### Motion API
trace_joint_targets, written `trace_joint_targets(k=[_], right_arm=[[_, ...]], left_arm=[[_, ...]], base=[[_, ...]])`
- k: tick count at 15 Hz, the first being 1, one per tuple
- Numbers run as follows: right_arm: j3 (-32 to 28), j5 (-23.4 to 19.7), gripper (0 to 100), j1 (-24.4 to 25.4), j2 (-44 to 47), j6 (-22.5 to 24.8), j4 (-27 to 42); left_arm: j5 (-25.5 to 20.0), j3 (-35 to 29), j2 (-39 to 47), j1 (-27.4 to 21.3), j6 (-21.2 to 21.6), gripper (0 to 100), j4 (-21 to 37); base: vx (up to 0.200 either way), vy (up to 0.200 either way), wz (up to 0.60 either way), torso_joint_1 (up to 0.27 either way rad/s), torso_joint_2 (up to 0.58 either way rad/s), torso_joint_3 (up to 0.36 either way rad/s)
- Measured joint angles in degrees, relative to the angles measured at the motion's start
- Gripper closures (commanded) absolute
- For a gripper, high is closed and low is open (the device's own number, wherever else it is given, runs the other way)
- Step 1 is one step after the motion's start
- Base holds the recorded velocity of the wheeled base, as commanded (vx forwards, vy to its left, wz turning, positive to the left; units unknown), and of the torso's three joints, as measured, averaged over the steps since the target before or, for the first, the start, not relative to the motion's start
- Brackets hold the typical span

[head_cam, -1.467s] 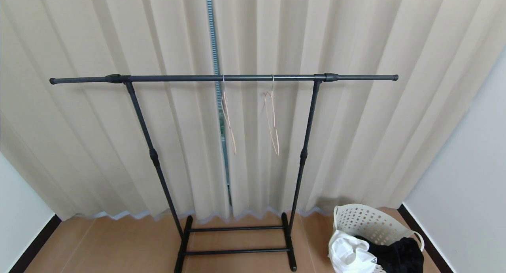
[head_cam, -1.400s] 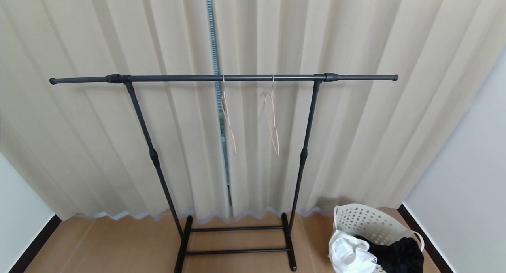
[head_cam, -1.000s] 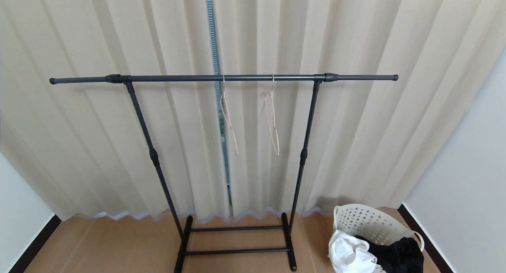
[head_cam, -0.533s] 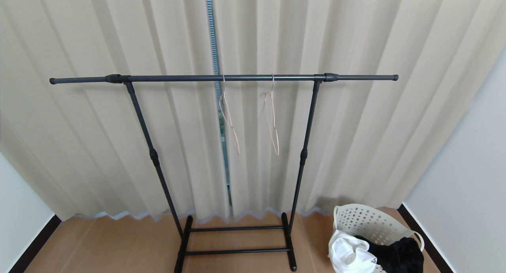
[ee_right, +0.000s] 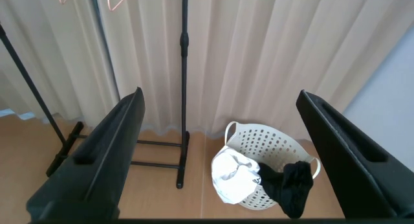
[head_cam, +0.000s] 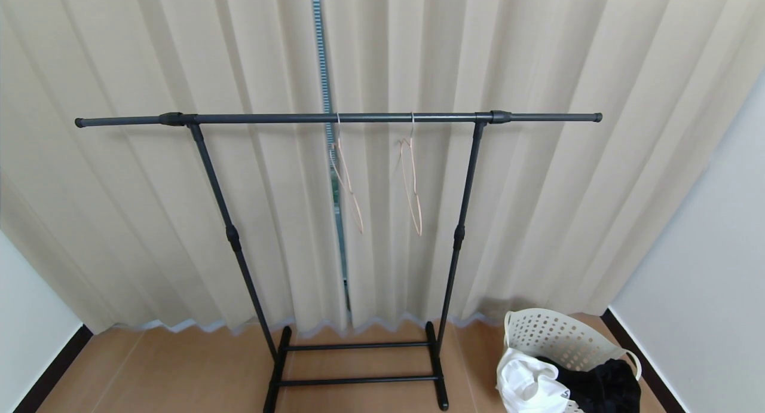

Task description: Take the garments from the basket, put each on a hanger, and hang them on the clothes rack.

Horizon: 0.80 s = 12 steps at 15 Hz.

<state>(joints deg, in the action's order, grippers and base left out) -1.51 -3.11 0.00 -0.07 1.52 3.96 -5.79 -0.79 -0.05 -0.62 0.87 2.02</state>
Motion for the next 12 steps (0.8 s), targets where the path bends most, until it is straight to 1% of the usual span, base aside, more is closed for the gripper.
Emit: trace_joint_targets(k=[3,5,12], right_arm=[[0.0,-0.1,0,0.0,0.0,0.1,0.0],[0.0,0.8,0,0.0,0.0,-1.6,0.0],[0.0,0.7,0,0.0,0.0,-1.3,0.0]], left_arm=[[0.0,0.0,0.0,0.0,0.1,0,0.0],[0.0,0.1,0.0,0.0,0.2,0,0.0],[-0.2,0.1,0.0,0.0,0.1,0,0.0]], base=[[0.000,0.000,0.00,0.000,0.00,0.000],[0.000,0.000,0.00,0.000,0.00,0.000],[0.000,0.000,0.00,0.000,0.00,0.000]])
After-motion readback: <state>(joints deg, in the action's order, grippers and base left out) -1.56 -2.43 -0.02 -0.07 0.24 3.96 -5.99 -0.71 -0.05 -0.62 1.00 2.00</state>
